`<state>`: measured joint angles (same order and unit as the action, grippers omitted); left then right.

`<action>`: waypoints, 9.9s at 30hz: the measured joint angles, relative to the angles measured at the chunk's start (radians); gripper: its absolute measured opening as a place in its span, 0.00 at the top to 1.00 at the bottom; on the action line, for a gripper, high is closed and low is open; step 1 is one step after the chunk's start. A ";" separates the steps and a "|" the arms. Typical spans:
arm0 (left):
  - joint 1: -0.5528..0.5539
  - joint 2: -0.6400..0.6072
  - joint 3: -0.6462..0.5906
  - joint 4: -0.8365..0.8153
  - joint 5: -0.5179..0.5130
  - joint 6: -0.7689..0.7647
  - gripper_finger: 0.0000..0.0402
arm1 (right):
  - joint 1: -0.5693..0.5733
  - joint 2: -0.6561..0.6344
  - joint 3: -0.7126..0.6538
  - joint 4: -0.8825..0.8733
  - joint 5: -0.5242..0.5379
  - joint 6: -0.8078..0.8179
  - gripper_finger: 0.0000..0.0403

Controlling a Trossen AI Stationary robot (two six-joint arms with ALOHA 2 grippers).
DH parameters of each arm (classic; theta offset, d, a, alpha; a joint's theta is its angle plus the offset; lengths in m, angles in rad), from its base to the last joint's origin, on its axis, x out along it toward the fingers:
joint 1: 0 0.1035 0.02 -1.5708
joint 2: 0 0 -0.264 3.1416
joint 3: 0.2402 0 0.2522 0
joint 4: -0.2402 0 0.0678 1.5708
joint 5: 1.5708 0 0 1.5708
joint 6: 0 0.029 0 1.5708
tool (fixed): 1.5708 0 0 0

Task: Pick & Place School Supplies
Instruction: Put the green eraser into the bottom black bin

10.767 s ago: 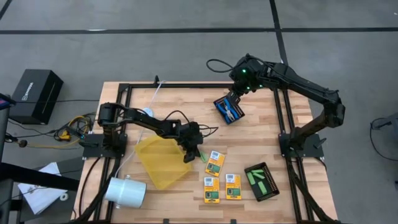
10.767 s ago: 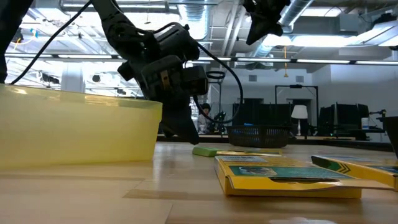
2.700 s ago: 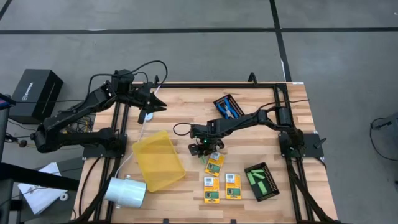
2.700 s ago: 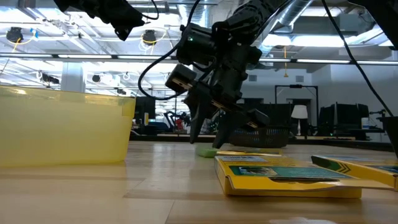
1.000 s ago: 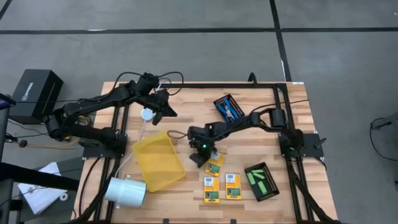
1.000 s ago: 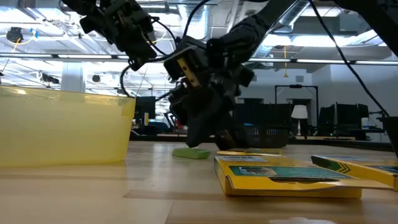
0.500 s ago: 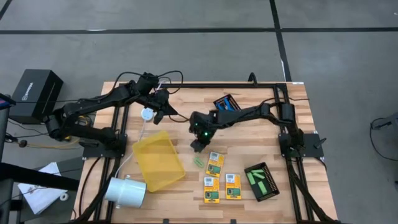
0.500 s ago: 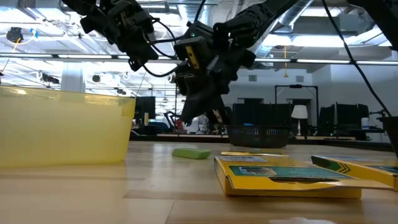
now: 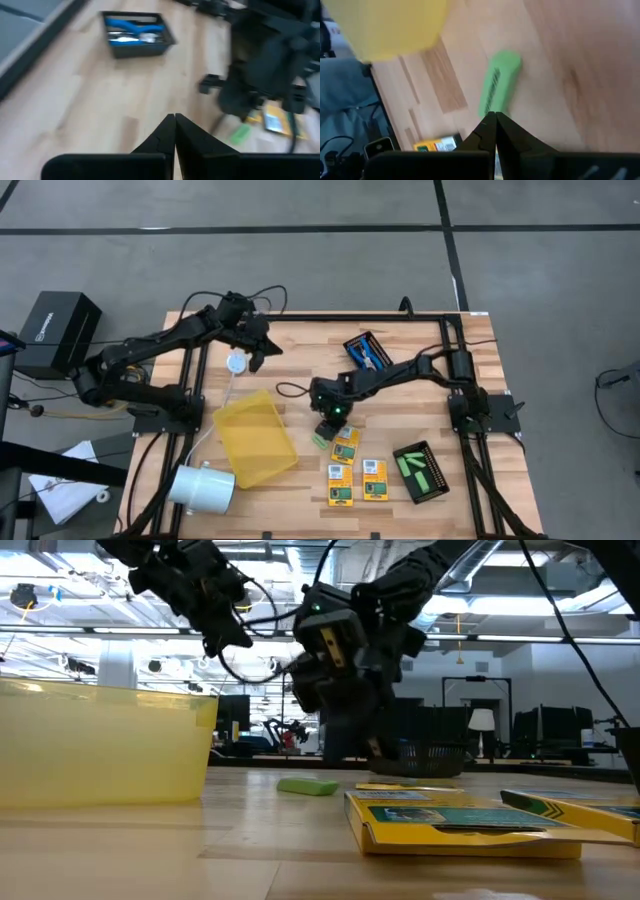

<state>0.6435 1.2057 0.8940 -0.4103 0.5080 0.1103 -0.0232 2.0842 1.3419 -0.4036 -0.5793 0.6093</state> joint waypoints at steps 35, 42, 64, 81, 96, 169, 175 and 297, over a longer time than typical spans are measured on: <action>0.302 -0.054 0.000 0.007 0.153 0.022 1.00 | 0.010 0.001 -0.023 0.106 0.057 0.046 1.00; 0.302 -0.054 0.000 0.005 0.174 0.021 1.00 | 0.033 0.053 -0.021 0.176 0.020 0.114 1.00; 0.302 -0.054 0.000 -0.006 0.174 0.043 1.00 | -0.036 0.059 -0.020 0.126 0.021 0.024 1.00; 0.301 -0.053 0.000 -0.024 0.181 0.049 1.00 | -0.103 0.061 -0.023 0.068 0.042 -0.053 1.00; 0.224 -0.053 0.000 -0.030 0.229 0.050 1.00 | -0.140 0.020 0.000 0.070 0.135 -0.063 1.00; 0.199 -0.052 -0.062 -0.008 0.177 0.065 1.00 | -0.023 0.031 0.008 0.045 -0.070 -0.114 1.00; 0.199 -0.053 -0.062 -0.008 0.177 0.066 1.00 | -0.023 0.031 0.008 0.045 -0.064 -0.123 1.00; 0.310 -0.053 -0.061 0.024 0.177 -0.008 1.00 | -0.016 -0.099 0.143 -0.352 0.206 -1.194 0.45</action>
<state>0.9531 1.1526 0.8326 -0.3866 0.6848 0.1023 -0.0392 1.9854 1.4845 -0.7555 -0.3737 -0.5843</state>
